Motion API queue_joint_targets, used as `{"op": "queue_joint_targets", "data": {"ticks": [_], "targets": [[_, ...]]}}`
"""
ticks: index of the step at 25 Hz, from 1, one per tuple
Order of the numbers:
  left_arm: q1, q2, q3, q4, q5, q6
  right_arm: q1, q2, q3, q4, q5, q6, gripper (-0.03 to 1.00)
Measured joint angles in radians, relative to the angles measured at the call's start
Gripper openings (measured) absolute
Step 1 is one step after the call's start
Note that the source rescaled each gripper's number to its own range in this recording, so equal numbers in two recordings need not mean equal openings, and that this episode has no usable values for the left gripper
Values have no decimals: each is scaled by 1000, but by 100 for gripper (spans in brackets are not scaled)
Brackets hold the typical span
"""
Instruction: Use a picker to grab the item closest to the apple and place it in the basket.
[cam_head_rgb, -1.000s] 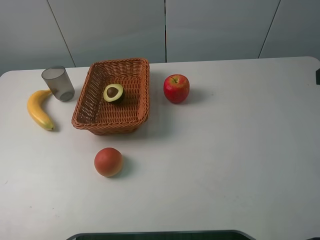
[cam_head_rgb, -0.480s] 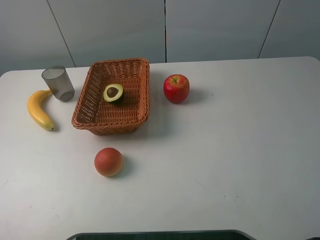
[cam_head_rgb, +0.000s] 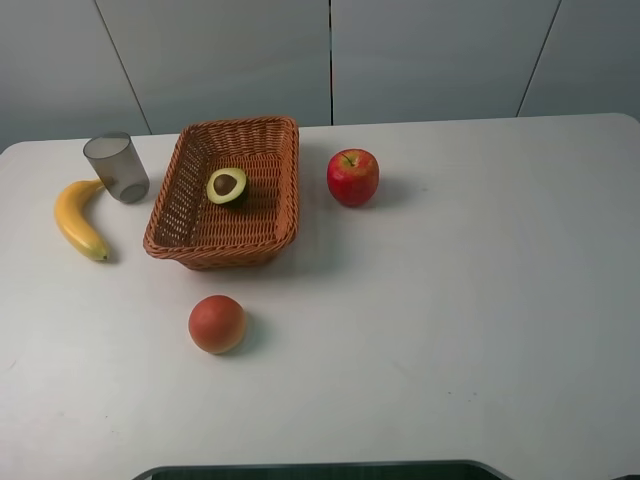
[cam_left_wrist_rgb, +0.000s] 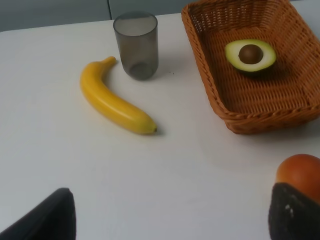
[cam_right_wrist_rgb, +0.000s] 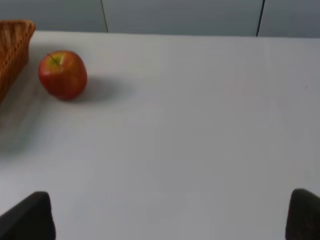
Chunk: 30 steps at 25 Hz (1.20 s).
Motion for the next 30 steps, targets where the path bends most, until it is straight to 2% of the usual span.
{"op": "queue_joint_targets", "data": {"ticks": [7,24,30], "targets": [[0,0,0,0,0,0,0,0,39,2,-32,-51,100],[0,0,0,0,0,0,0,0,44,2,-46,-52,100],[0,0,0,0,0,0,0,0,44,-17,-48,-18,100]]}}
